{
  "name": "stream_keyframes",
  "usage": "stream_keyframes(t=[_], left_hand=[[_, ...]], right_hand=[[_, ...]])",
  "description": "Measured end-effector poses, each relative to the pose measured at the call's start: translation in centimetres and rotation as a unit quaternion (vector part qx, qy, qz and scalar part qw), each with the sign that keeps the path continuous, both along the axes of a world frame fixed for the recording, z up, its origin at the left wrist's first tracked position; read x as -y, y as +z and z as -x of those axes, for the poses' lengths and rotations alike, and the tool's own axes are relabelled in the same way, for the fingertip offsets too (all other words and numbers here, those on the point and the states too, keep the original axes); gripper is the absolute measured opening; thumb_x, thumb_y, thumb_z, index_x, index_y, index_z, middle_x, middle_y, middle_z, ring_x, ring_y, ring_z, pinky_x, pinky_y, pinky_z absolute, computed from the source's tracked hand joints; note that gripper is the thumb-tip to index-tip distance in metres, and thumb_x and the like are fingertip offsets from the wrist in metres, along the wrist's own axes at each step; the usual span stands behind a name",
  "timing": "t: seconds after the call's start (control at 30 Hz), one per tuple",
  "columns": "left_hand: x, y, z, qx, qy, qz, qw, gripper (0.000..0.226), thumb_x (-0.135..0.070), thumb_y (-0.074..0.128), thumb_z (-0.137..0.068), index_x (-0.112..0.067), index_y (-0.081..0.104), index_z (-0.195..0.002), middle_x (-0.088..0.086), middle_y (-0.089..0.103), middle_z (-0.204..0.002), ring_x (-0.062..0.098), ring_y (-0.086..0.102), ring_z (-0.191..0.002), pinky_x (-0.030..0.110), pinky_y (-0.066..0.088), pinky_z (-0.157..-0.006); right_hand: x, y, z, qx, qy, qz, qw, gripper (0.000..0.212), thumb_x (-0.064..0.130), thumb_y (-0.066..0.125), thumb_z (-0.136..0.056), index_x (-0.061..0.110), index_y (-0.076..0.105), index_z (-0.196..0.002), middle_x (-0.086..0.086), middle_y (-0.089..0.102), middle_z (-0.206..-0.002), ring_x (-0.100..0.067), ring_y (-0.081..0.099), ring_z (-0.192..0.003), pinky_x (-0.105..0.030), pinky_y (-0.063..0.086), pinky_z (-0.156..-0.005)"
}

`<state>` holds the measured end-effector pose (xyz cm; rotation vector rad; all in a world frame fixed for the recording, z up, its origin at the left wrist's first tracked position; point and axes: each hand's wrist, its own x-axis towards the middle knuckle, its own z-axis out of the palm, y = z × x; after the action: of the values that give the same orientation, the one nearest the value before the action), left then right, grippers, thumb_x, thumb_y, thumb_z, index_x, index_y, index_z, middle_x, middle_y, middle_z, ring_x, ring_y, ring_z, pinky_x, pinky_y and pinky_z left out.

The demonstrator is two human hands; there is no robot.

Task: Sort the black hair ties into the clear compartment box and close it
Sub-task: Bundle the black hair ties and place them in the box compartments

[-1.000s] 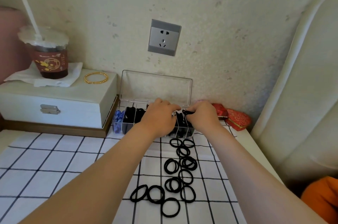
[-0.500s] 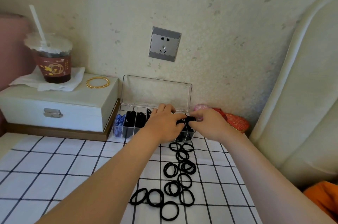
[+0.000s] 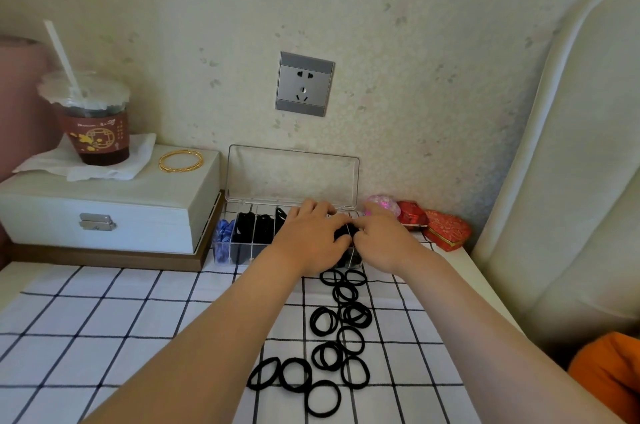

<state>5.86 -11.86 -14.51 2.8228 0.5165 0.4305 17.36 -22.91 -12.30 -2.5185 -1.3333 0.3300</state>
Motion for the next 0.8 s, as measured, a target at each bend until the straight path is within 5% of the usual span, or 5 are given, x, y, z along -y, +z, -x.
stream_keyframes(t=[0.07,0.17,0.47,0.6,0.8], left_hand=[[0.0,0.0,0.0,-0.01,0.001,-0.007,1.0,0.047,-0.049,0.035,-0.1,-0.04,0.04,-0.146,-0.004,0.038,-0.147,0.019,0.023,-0.137,0.04,0.019,-0.112],[0.1,0.1,-0.1,-0.023,0.004,-0.013,1.0,0.052,-0.049,0.035,-0.1,-0.033,0.036,-0.149,-0.003,0.036,-0.149,0.02,0.022,-0.139,0.041,0.019,-0.113],[0.0,0.4,0.1,-0.016,-0.005,-0.003,1.0,0.051,-0.045,0.038,-0.1,-0.029,0.037,-0.149,-0.004,0.038,-0.149,0.021,0.026,-0.138,0.041,0.021,-0.114],[0.0,0.4,1.0,-0.001,-0.013,-0.006,1.0,0.05,-0.041,0.044,-0.099,-0.028,0.039,-0.147,-0.002,0.039,-0.148,0.02,0.032,-0.137,0.04,0.024,-0.114],[1.5,1.4,3.6,0.085,-0.031,-0.046,0.995,0.04,-0.03,0.055,-0.093,-0.026,0.055,-0.133,-0.005,0.051,-0.125,0.016,0.04,-0.12,0.032,0.033,-0.102]], right_hand=[[0.2,0.2,0.1,0.003,-0.016,-0.095,0.995,0.04,0.012,0.047,-0.09,0.015,0.068,-0.125,-0.009,0.047,-0.146,-0.023,0.04,-0.137,-0.032,0.033,-0.112],[0.7,0.7,0.3,0.089,-0.025,-0.153,0.984,0.035,0.015,0.047,-0.092,0.015,0.077,-0.109,0.002,0.058,-0.137,-0.018,0.047,-0.131,-0.034,0.041,-0.106],[1.2,-0.5,0.8,0.055,0.017,-0.005,0.998,0.041,0.025,0.039,-0.096,0.028,0.068,-0.126,-0.004,0.02,-0.165,-0.027,0.014,-0.15,-0.044,0.021,-0.12],[1.5,-0.2,0.9,0.024,0.006,-0.028,0.999,0.047,0.022,0.044,-0.096,0.021,0.054,-0.142,-0.009,0.023,-0.163,-0.027,0.019,-0.149,-0.04,0.024,-0.12],[3.8,0.6,3.1,0.047,0.015,-0.125,0.991,0.037,0.015,0.055,-0.09,0.025,0.066,-0.124,0.004,0.056,-0.12,-0.013,0.06,-0.092,-0.033,0.05,-0.088]])
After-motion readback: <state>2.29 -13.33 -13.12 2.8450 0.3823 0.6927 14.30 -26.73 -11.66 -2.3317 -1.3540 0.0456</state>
